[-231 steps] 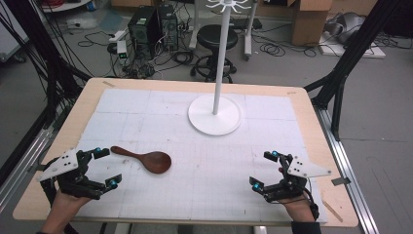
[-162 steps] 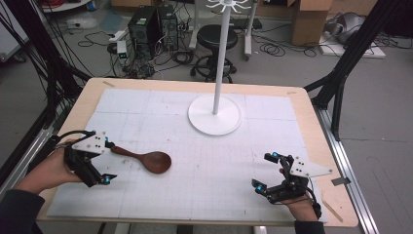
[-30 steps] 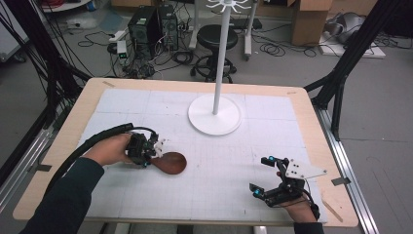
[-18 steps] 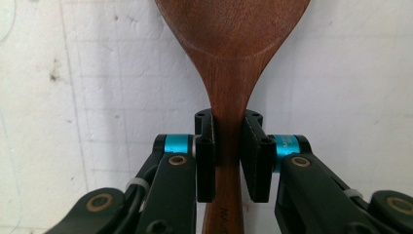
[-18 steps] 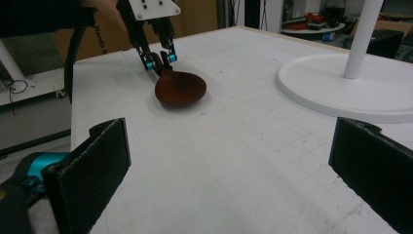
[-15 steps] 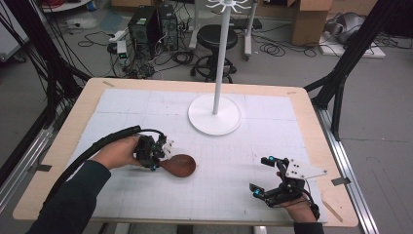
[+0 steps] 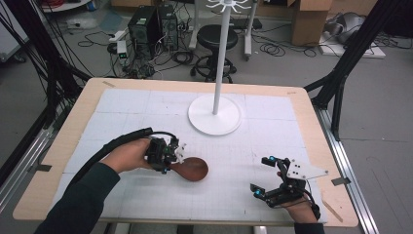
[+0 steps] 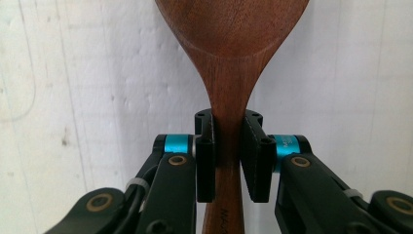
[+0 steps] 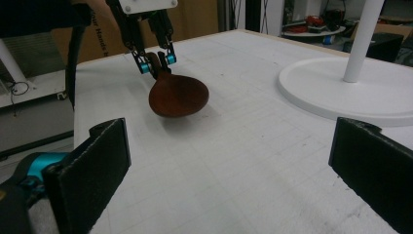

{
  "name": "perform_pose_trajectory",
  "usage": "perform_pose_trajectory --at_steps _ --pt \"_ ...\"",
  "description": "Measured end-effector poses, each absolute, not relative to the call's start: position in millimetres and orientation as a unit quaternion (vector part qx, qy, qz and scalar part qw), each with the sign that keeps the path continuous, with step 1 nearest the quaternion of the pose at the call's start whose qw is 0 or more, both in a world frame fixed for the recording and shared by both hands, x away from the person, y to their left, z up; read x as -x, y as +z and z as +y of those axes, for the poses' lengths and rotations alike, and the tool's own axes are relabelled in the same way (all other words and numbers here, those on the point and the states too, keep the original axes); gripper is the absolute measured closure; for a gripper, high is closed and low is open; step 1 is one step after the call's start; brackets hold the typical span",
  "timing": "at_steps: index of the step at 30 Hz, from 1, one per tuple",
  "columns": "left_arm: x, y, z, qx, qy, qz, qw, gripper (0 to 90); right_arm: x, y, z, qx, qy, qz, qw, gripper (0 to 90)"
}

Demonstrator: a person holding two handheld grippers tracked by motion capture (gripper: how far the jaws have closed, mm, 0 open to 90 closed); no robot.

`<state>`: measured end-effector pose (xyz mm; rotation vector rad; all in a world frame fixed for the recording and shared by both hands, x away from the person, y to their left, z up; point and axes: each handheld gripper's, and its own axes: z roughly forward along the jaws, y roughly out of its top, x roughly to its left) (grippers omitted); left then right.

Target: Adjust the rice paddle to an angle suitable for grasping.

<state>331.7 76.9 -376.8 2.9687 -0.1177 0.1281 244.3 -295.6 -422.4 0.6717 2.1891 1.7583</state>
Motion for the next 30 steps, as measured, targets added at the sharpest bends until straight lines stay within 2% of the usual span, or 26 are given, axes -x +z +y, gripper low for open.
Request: perform_pose_trajectory --at_steps 30 --pt "-338.7 -385.9 -5.4 -0.989 0.035 -0.098 0.101 77.8 -242.5 -420.9 -301.0 -0.234 0.608 0.747 0.13 0.5"
